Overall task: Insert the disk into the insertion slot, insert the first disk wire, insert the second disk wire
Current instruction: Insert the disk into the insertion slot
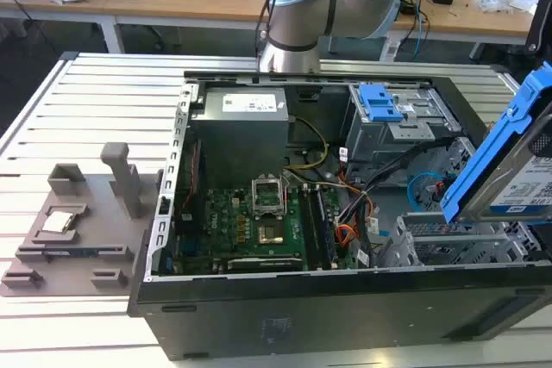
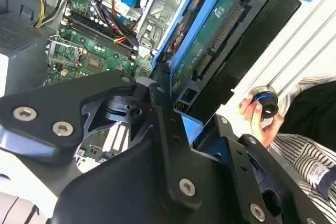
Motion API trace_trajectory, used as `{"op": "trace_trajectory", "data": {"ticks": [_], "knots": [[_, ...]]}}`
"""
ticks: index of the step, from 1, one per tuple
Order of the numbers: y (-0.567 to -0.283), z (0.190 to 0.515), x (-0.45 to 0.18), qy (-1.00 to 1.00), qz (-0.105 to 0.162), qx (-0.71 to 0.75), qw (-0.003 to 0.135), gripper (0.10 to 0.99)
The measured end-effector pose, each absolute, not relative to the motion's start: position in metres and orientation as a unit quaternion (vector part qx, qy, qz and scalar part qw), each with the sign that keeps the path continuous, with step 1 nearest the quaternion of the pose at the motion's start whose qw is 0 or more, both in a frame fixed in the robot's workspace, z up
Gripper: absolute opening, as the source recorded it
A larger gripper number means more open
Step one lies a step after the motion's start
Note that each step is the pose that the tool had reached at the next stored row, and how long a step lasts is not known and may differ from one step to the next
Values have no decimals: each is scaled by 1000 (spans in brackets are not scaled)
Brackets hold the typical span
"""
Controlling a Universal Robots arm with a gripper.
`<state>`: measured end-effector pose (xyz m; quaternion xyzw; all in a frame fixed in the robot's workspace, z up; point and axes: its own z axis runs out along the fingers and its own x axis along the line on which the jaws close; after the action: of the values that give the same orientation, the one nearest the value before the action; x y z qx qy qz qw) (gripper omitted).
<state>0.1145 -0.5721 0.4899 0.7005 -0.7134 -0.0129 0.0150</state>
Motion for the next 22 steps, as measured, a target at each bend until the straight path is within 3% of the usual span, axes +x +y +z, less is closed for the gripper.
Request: {"op": "trace_trajectory", "data": {"ticks": [22], "knots": [[-566, 467, 91, -713, -13, 701, 15, 365]]}}
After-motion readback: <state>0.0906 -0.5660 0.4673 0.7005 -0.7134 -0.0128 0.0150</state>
